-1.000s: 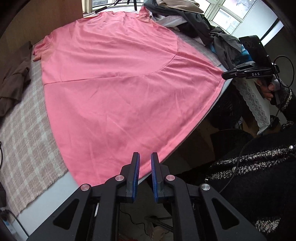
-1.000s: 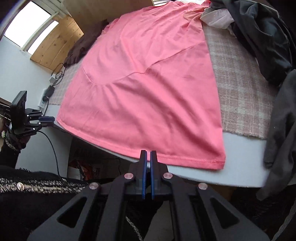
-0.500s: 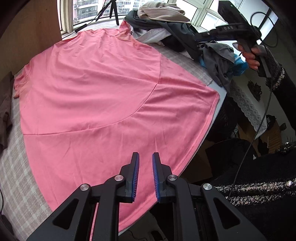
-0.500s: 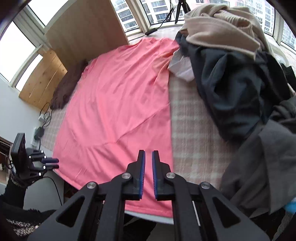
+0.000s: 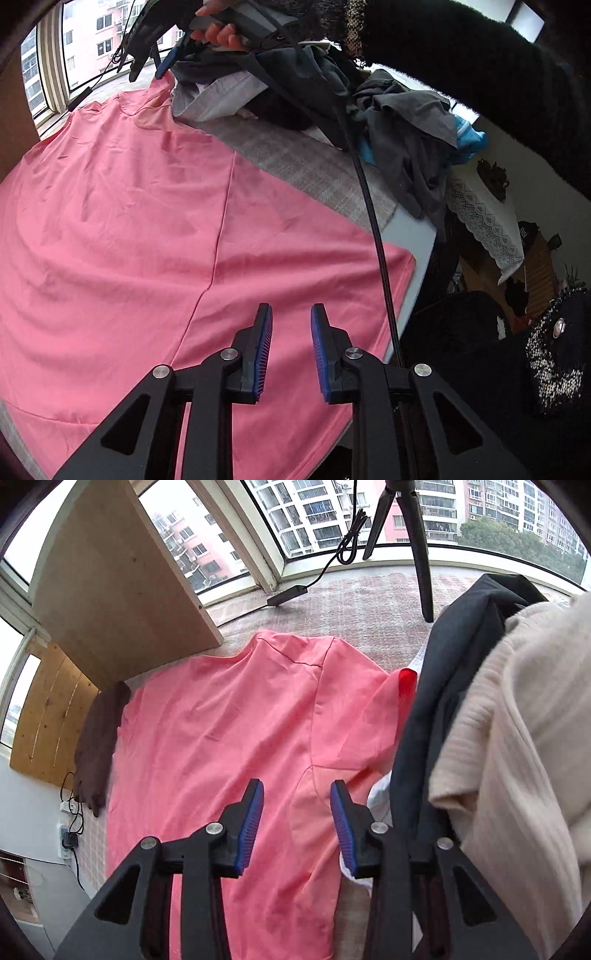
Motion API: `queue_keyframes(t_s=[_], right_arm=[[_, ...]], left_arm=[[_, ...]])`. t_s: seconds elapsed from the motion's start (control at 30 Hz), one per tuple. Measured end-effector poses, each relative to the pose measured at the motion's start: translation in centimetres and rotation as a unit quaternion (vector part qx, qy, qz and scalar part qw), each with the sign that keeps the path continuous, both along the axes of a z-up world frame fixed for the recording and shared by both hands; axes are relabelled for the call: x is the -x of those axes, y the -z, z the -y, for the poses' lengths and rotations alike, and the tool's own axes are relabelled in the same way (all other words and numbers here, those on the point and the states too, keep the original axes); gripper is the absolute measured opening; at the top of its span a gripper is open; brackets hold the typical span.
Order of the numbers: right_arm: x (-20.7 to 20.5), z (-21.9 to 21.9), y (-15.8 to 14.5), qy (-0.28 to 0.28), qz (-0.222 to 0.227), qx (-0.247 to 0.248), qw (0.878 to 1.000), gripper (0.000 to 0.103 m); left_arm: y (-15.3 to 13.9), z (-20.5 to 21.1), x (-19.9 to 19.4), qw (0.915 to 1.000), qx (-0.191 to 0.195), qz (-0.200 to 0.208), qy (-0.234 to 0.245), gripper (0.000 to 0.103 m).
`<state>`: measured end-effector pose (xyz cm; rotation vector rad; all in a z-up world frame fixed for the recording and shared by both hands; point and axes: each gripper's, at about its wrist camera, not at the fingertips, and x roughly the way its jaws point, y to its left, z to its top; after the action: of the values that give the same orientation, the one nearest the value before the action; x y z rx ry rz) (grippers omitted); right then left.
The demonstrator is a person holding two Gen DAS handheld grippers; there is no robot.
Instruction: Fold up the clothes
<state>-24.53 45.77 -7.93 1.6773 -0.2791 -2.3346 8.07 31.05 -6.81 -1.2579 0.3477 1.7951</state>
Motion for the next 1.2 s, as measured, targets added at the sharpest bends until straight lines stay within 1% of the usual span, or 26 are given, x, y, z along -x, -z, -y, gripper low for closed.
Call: queue_keyframes(t_s=[0.1,0.13,0.17,0.2,0.23,0.27,0.3,0.33,0.37,0.4,0.43,0.47,0.57,0.67,0.7,0.73,0.77,0.8,0.83,0.87,0.93,0.97,1.03,1.1,1.17,1.2], right_arm=[[2.2,-0.1,2.5,-0.034,0.027,-0.035,0.998,0.038],[2.9,-0.1,3.3,-0.046,0.036,-0.047,0.997,0.038],[3.1,0.0,3.5,-0.053,0.029,-0.082,0.995,0.033],[3.1,0.1,3.6,-0.060,0.019,-0.122,0.991,0.025],[3.2,0.2,3.6,-0.066,0.009,-0.161,0.985,0.021],[3.3,0.3,3.7,-0.073,-0.001,-0.200,0.977,0.020],[3.3,0.1,3.4,-0.081,0.001,-0.181,0.980,0.022],[3.3,0.0,3.1,-0.090,0.006,-0.151,0.984,0.025],[3.2,0.0,3.1,-0.107,0.019,-0.123,0.986,0.035],[2.9,0.1,3.1,-0.122,0.025,-0.117,0.985,0.040],[2.5,0.3,3.1,-0.136,0.029,-0.116,0.984,0.040],[2.0,0.5,3.1,-0.148,0.030,-0.125,0.981,0.040],[1.4,0.5,4.1,-0.168,0.051,-0.135,0.975,0.042],[2.1,1.0,5.2,-0.163,0.064,-0.148,0.973,0.042],[2.3,1.2,5.5,-0.162,0.063,-0.149,0.974,0.042],[2.5,1.4,5.7,-0.163,0.058,-0.149,0.974,0.042],[2.5,1.6,5.7,-0.166,0.048,-0.151,0.973,0.041],[2.5,1.7,5.6,-0.170,0.039,-0.149,0.973,0.031],[2.6,1.6,5.4,-0.169,0.034,-0.138,0.975,0.019],[2.6,1.4,5.1,-0.168,0.031,-0.127,0.977,0.003],[2.8,0.6,4.3,-0.160,0.019,-0.114,0.980,0.003],[2.9,0.4,3.9,-0.159,0.009,-0.120,0.980,0.003],[3.0,0.3,3.9,-0.151,-0.011,-0.159,0.976,0.003],[3.2,0.4,5.1,-0.158,0.004,-0.189,0.969,0.003],[3.1,0.7,5.2,-0.163,0.002,-0.204,0.965,0.005],[2.9,0.8,4.7,-0.164,-0.003,-0.196,0.967,0.006]], left_arm=[[0.7,-2.1,2.4,0.9981,-0.022,0.018,-0.055,0.020],[1.1,-2.8,2.8,0.9976,-0.023,0.022,-0.061,0.020],[1.4,-3.6,3.1,0.9972,-0.025,0.026,-0.066,0.020],[1.8,-4.3,3.4,0.9966,-0.026,0.030,-0.072,0.020],[2.2,-5.1,3.3,0.9966,-0.024,0.035,-0.071,0.020],[2.6,-5.9,3.0,0.9969,-0.018,0.038,-0.066,0.020],[2.9,-6.8,2.6,0.9975,-0.012,0.037,-0.059,0.020],[3.1,-7.5,2.2,0.9979,-0.007,0.033,-0.055,0.021],[3.2,-8.3,1.9,0.9982,-0.002,0.031,-0.052,0.023],[3.3,-9.0,1.6,0.9984,0.001,0.029,-0.049,0.025],[3.4,-9.5,1.4,0.9985,0.005,0.024,-0.049,0.029],[3.6,-10.0,1.4,0.9985,0.008,0.024,-0.048,0.031],[4.0,-11.1,1.3,0.9986,0.017,0.021,-0.046,0.031],[4.1,-11.7,1.3,0.9987,0.019,0.014,-0.045,0.029],[4.2,-11.7,1.4,0.9986,0.015,0.015,-0.047,0.027],[4.3,-11.7,1.4,0.9986,0.013,0.015,-0.049,0.020],[4.4,-11.7,1.4,0.9986,0.012,0.015,-0.050,0.004],[4.5,-11.7,1.4,0.9987,0.011,0.018,-0.047,0.000],[4.6,-11.6,1.4,0.9987,0.008,0.019,-0.047,0.000],[4.7,-11.5,1.5,0.9986,-0.002,0.030,-0.043,0.000],[4.9,-11.6,1.5,0.9982,-0.018,0.045,-0.037,0.000],[5.2,-11.8,1.4,0.9983,-0.016,0.048,-0.028,0.000],[5.5,-12.2,1.0,0.9986,-0.019,0.047,-0.016,0.000],[5.7,-12.3,0.8,0.9983,-0.017,0.054,-0.012,0.000],[5.4,-11.8,0.8,0.9977,-0.021,0.060,-0.020,0.000],[4.9,-11.2,0.8,0.9974,-0.030,0.060,-0.026,0.000]])
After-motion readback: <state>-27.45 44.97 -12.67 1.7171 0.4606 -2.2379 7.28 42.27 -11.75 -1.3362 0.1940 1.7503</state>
